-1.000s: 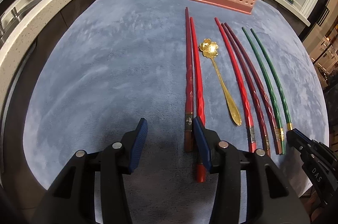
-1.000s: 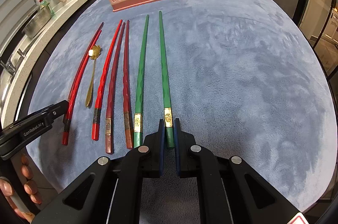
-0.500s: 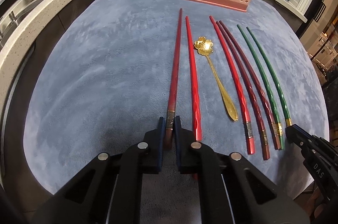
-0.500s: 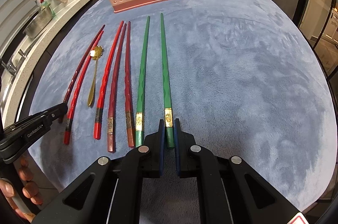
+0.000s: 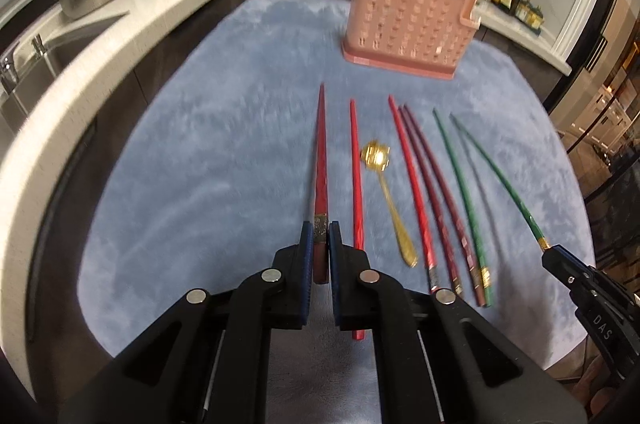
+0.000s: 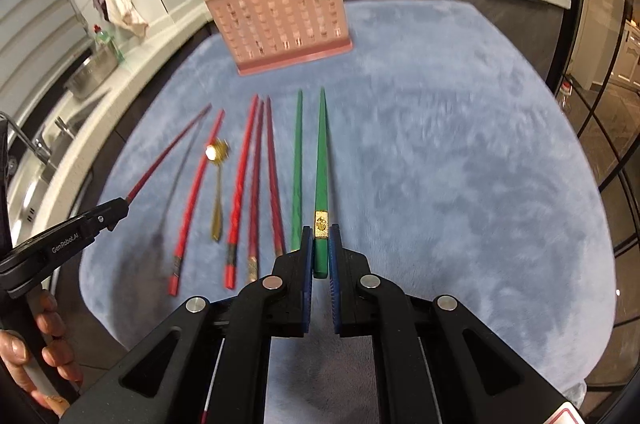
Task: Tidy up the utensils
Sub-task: 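Lift both chopsticks into the pink holder while both tools open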
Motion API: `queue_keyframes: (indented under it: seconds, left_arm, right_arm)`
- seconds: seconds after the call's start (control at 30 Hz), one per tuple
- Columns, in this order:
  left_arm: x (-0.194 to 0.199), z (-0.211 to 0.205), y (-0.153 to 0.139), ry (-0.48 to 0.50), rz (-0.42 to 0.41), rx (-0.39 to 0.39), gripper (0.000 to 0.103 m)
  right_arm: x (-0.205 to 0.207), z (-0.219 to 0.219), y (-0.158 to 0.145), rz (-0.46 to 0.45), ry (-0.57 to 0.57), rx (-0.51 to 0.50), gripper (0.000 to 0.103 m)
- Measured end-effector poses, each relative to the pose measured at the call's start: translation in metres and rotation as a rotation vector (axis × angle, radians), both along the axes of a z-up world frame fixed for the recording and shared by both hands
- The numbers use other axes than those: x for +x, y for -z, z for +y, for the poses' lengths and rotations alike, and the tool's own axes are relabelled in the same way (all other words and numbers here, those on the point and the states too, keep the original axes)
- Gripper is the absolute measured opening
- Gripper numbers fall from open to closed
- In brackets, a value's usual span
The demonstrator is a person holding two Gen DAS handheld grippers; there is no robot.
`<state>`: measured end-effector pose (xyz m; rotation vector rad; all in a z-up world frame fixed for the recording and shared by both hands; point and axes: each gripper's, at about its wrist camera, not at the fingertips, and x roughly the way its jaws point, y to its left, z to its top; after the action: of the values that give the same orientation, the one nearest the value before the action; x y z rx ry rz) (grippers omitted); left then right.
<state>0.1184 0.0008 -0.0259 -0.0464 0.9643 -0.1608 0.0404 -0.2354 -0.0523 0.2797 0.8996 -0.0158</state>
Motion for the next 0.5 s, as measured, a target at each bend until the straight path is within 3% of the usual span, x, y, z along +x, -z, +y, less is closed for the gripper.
queue_keyframes:
  seconds: [0.5]
  left_arm:
    - [0.037,0.003,-0.120,-0.009,-0.200,-0.026,0.007]
  right_arm:
    - [0.032,-0.034,-0.114,-0.186,0.017,-0.022,0.007]
